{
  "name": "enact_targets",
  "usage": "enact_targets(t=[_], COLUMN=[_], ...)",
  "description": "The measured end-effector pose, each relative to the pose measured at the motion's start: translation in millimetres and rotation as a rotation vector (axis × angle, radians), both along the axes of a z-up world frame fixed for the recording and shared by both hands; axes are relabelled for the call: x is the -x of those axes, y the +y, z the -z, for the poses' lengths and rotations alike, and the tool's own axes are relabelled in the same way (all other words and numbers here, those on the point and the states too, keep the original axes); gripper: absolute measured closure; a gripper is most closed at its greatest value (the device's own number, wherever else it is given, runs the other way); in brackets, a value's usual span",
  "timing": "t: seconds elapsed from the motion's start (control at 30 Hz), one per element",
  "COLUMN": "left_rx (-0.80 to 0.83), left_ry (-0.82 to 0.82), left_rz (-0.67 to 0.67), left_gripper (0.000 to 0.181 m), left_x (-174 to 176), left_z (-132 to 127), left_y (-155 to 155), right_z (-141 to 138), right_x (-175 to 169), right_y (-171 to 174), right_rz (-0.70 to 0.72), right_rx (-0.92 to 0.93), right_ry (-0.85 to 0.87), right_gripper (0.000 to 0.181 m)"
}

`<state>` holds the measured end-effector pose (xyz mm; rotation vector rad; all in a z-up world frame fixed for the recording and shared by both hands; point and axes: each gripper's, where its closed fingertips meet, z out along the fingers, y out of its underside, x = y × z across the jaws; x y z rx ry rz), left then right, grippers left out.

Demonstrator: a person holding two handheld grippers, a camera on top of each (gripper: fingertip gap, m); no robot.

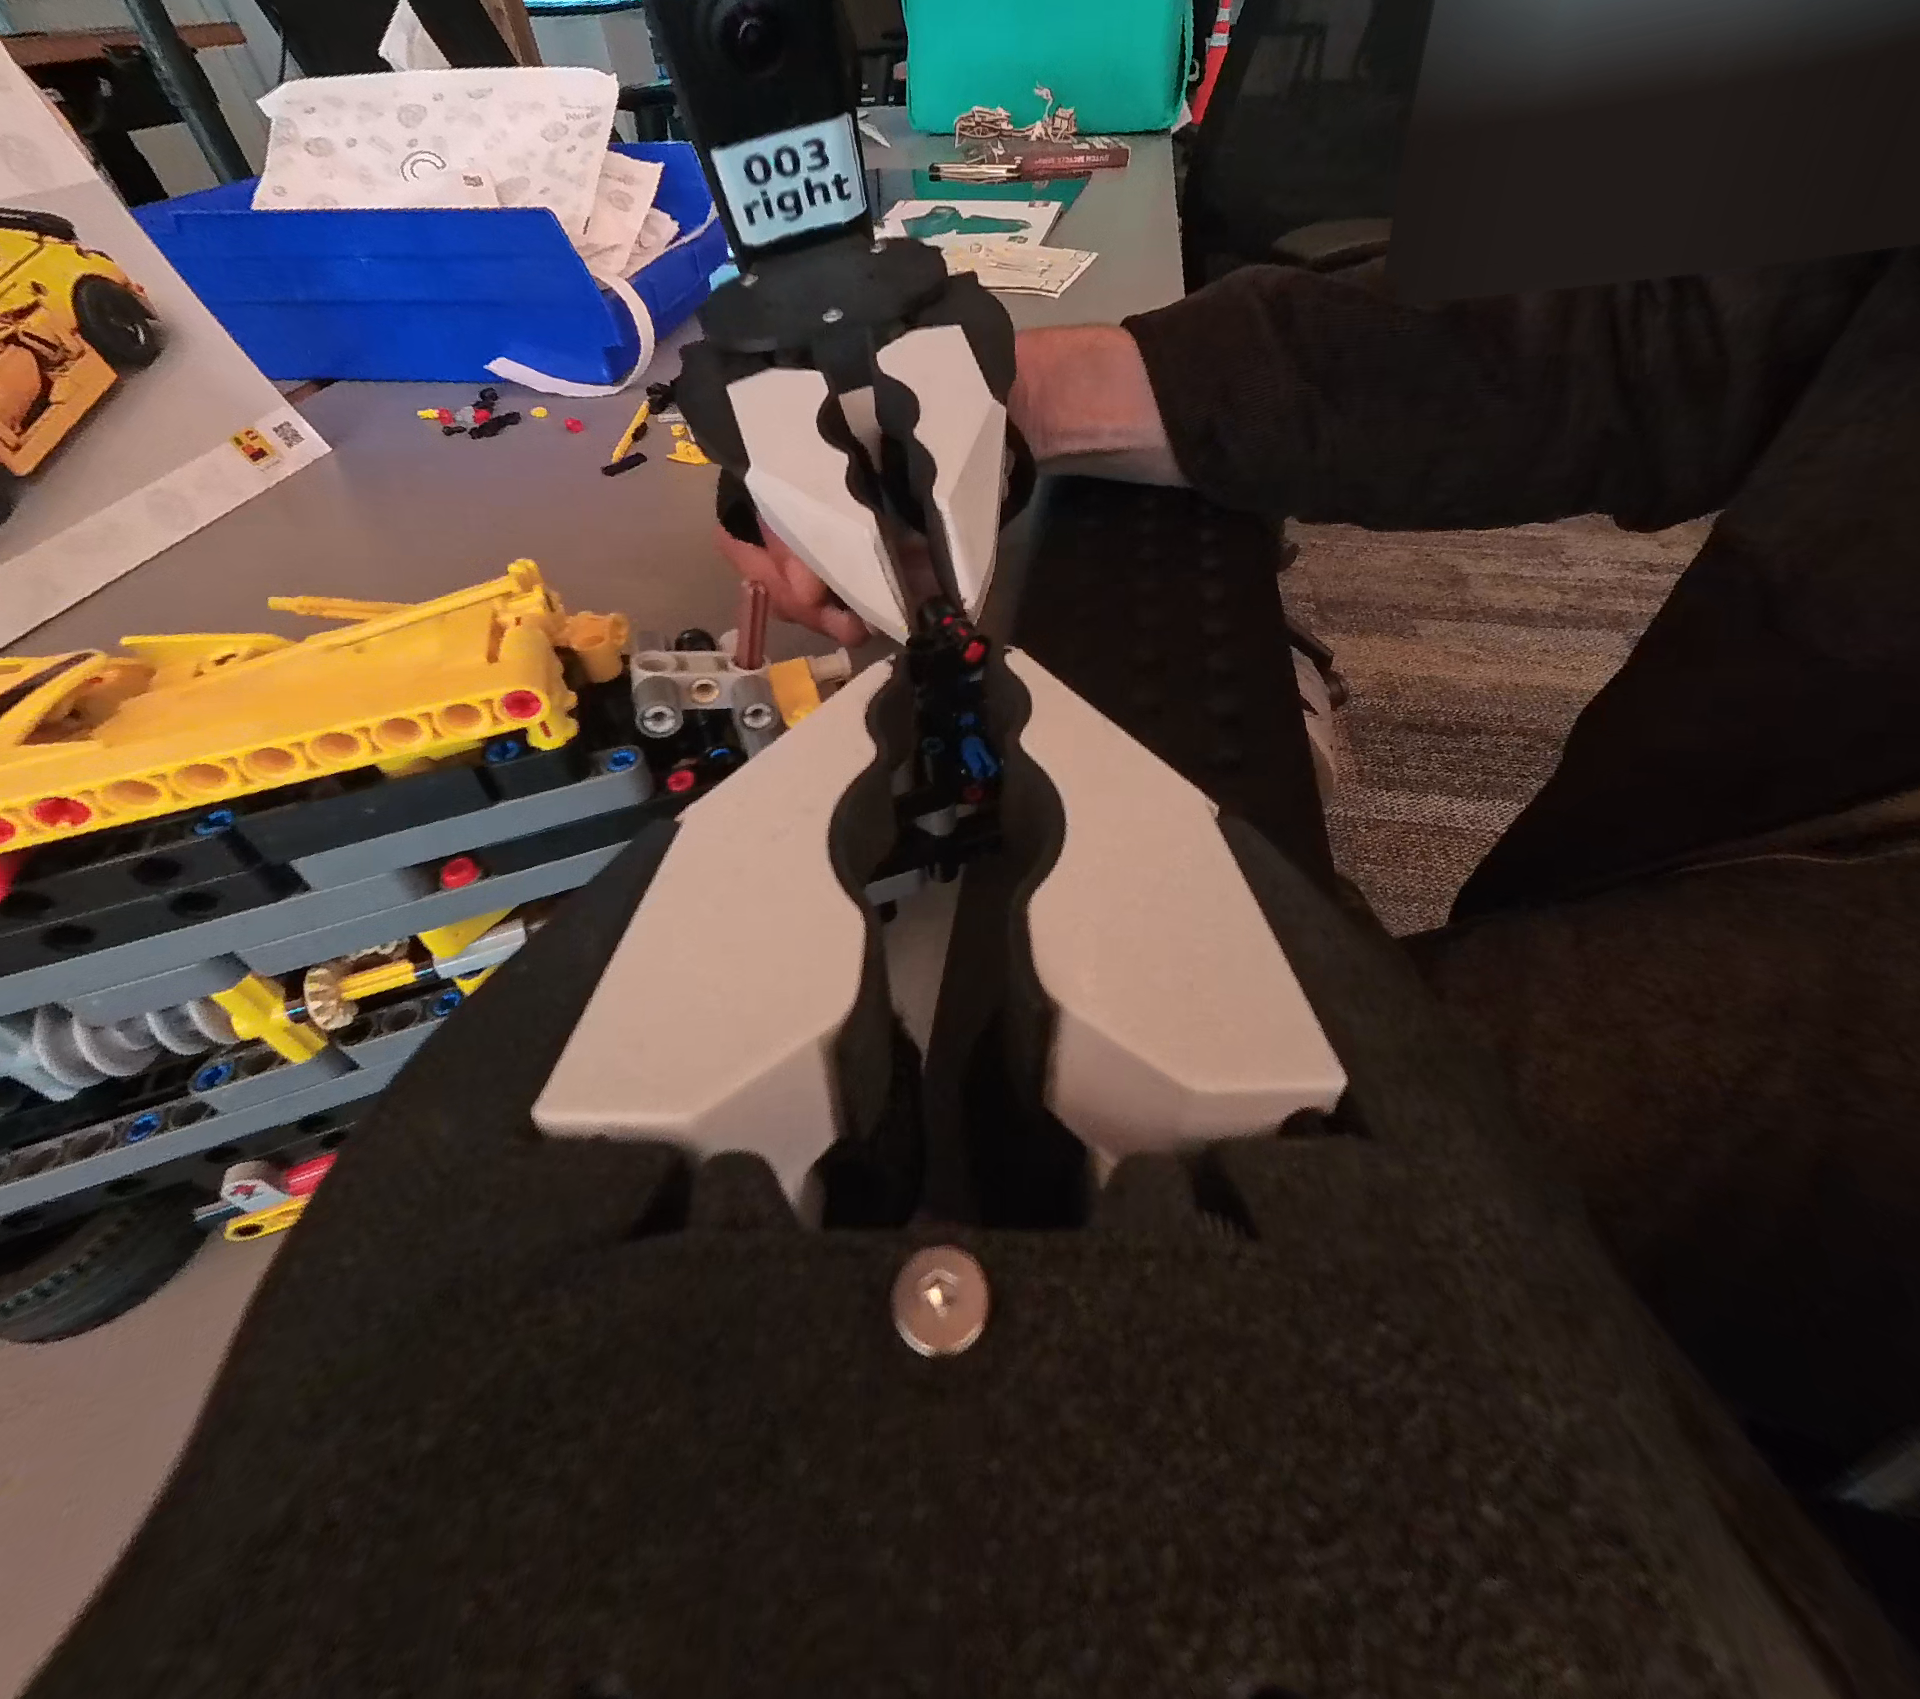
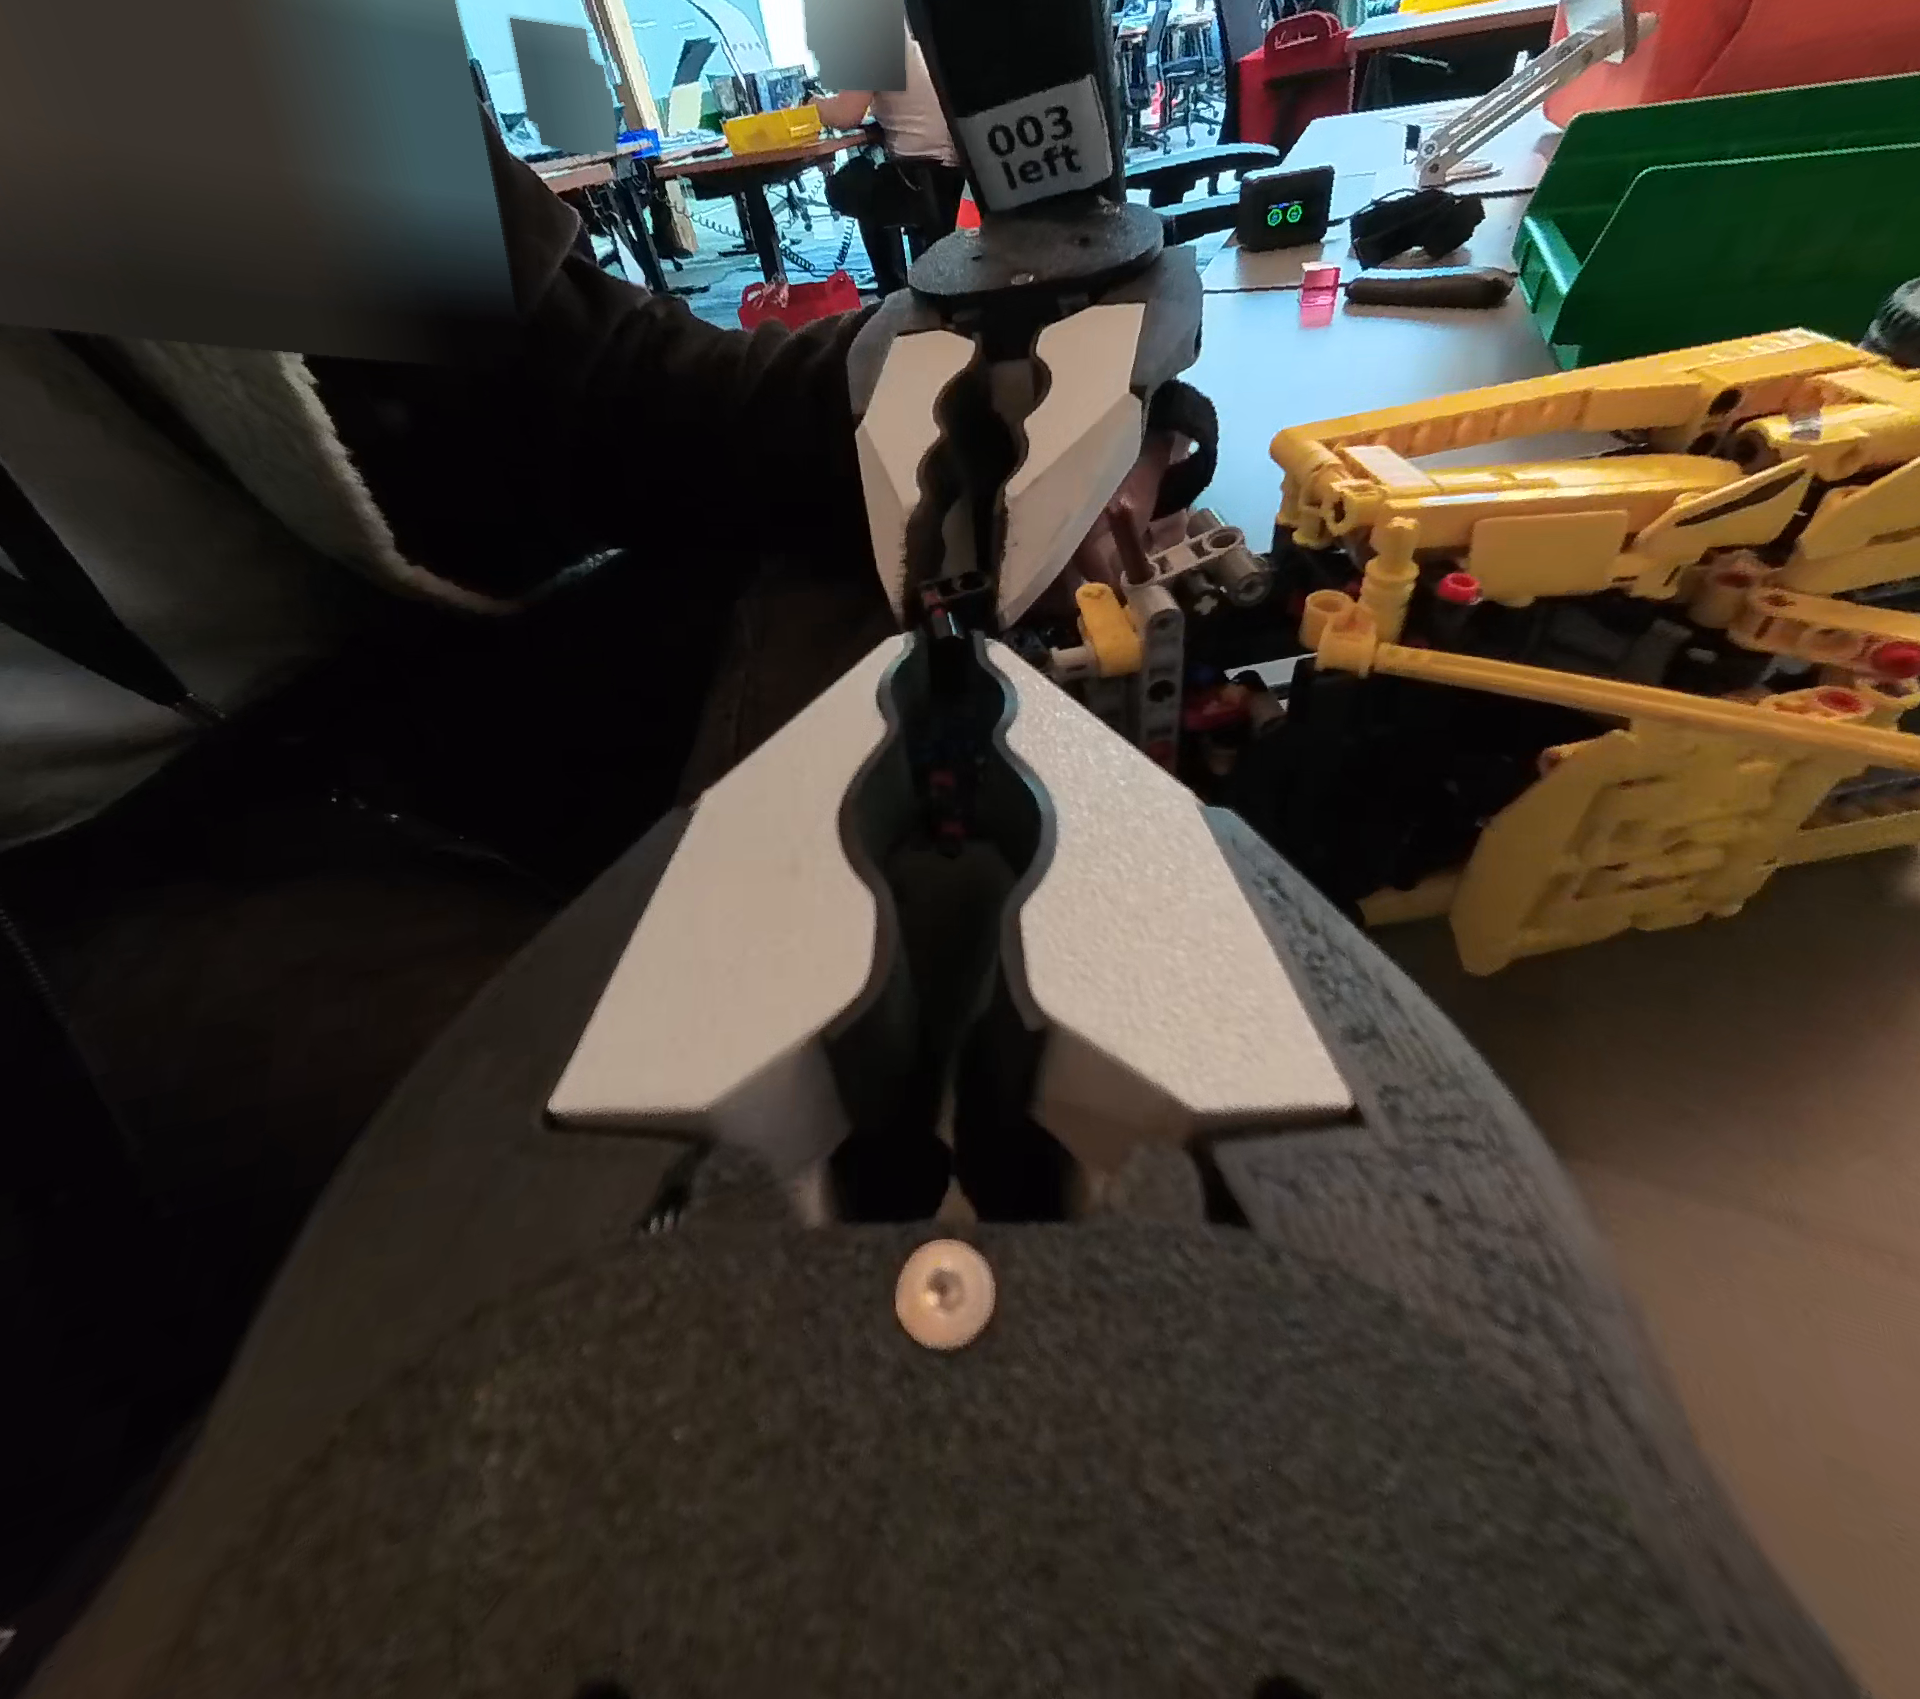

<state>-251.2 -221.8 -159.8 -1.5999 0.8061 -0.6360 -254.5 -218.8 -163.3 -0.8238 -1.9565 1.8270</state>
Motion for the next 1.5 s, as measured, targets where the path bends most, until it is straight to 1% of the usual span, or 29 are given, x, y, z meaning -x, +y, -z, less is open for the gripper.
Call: enact_targets(t=[0.1,0.13,0.17,0.2,0.3,0.4,0.43,0.47,0.5,0.53,0.6,0.67,0.83,1.1,1.2,1.23,1.27,1.3,1.33,1.4,1.5], left_rx=[-0.004,-0.026,-0.054,-0.066,-0.075,-0.047,-0.054,-0.058,-0.059,-0.055,-0.045,-0.043,-0.027,-0.026,-0.048,-0.072,-0.074,-0.064,-0.059,-0.051,-0.057], left_ry=[0.002,-0.064,-0.182,-0.215,-0.073,-0.08,-0.07,-0.068,-0.076,-0.069,-0.022,-0.023,0.001,0.029,0.012,-0.052,-0.139,-0.173,-0.162,-0.128,-0.12], left_rz=[0.012,0.019,0.001,-0.034,-0.13,-0.165,-0.185,-0.197,-0.193,-0.175,-0.181,-0.172,-0.152,-0.158,-0.145,-0.155,-0.173,-0.195,-0.196,-0.157,-0.126], left_gripper=[0.168,0.181,0.181,0.181,0.181,0.181,0.176,0.163,0.154,0.151,0.151,0.153,0.164,0.165,0.166,0.166,0.167,0.167,0.167,0.167,0.167], left_x=[2,8,24,39,36,38,37,33,27,19,13,11,6,3,5,14,30,45,49,37,29], left_z=[0,-11,-29,-33,-16,-16,-16,-16,-17,-16,-9,-9,-4,0,-4,-15,-25,-27,-25,-21,-21], left_y=[-3,-7,-12,-13,-1,6,9,12,14,14,16,15,15,16,12,9,7,6,4,2,0], right_z=[0,0,-4,-6,0,-1,-1,0,0,0,0,0,0,0,1,-1,-4,-5,-3,-1,-1], right_x=[-3,-5,-7,-8,-1,2,4,5,6,6,6,7,7,7,4,1,-2,-5,-6,-4,0], right_y=[0,9,23,31,20,22,18,14,10,9,10,9,9,8,10,20,33,41,40,26,24], right_rz=[-0.012,0.009,0.056,0.09,0.086,0.11,0.114,0.117,0.118,0.116,0.121,0.119,0.12,0.122,0.103,0.116,0.154,0.183,0.175,0.127,0.131], right_rx=[0.013,0.011,0.022,0.05,0.009,0.005,0.002,-0.006,-0.008,-0.004,0.0,0.004,-0.005,-0.011,-0.011,0.012,0.027,0.043,0.044,0.037,0.03], right_ry=[-0.005,-0.011,-0.008,-0.003,-0.001,0.006,0.013,0.014,0.009,0.006,0.003,0.0,0.001,0.001,-0.008,-0.023,-0.025,-0.013,-0.017,-0.013,-0.018], right_gripper=[0.173,0.174,0.174,0.175,0.173,0.174,0.174,0.173,0.173,0.173,0.174,0.174,0.174,0.174,0.174,0.175,0.174,0.175,0.175,0.174,0.174])
